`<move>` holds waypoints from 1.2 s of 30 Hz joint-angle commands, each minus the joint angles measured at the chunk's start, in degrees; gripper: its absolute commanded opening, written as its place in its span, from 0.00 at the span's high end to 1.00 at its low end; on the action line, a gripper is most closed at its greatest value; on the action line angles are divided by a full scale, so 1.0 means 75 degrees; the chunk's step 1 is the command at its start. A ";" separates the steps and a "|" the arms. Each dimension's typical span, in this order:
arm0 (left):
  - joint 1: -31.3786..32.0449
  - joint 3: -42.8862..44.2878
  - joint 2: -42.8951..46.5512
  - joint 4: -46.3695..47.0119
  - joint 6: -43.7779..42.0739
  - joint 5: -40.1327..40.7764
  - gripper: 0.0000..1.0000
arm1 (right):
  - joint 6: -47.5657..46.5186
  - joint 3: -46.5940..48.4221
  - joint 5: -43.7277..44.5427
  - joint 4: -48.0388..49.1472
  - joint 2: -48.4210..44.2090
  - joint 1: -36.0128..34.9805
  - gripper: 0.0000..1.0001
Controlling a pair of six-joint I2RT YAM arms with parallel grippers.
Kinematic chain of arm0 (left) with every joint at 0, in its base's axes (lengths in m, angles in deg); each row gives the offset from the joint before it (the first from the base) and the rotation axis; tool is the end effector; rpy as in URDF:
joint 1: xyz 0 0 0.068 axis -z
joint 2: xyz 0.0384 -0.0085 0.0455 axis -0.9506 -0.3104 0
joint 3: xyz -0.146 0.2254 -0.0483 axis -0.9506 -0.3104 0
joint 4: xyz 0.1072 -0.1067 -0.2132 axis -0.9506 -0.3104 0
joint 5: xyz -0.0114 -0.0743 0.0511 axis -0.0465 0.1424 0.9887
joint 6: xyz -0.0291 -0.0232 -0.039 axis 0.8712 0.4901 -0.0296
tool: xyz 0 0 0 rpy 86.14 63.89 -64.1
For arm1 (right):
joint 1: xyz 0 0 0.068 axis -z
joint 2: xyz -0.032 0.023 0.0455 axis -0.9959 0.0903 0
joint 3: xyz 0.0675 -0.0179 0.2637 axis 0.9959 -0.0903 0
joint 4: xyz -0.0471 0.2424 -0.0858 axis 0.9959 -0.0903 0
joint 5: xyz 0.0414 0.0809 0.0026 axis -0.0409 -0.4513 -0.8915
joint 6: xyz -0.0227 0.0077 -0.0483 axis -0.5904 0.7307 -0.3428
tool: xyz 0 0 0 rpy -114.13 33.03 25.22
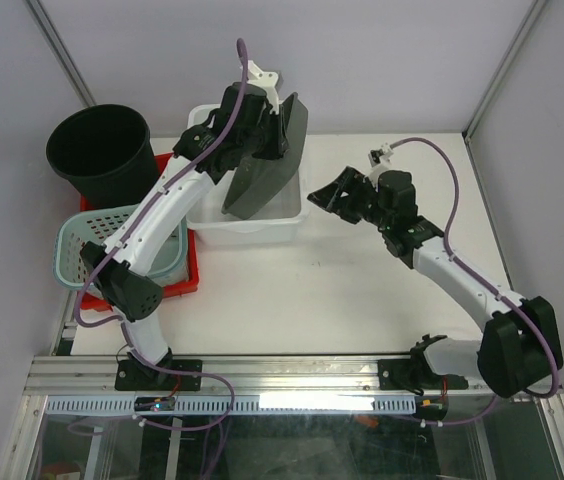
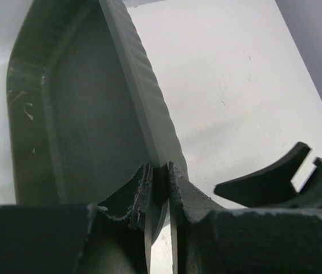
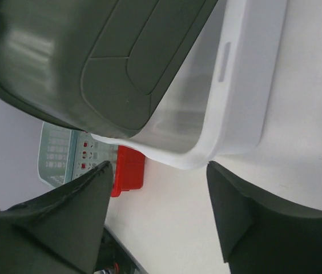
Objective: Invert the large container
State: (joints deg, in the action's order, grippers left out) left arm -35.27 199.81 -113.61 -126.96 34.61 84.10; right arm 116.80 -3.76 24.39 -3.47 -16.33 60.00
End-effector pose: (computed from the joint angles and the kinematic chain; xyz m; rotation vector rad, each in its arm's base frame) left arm 0.3181 -0.2325 0.4327 0.3122 2.1396 -0.4462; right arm 0.2569 0.1299 0.2980 0.1239 2.0159 1.0655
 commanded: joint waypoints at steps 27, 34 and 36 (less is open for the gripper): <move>0.0104 0.0727 0.0902 0.2725 0.1014 -0.3434 1.00 | 0.1254 0.1153 -0.0111 0.2526 0.0297 -0.0288 0.78; 0.0516 0.0292 0.0485 0.3883 0.2059 -0.4527 1.00 | 0.1211 0.0240 0.1563 0.0875 -0.1832 -0.0266 0.78; 0.0681 -0.0042 0.0312 0.4549 0.2466 -0.4856 1.00 | -0.0106 -0.0038 0.3751 0.0194 -0.2555 -0.0275 0.73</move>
State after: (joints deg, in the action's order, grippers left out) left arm -32.91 201.53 -109.98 -107.09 45.43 57.17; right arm 124.41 -1.61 29.11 5.27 -27.15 57.88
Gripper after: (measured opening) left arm 0.136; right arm 0.256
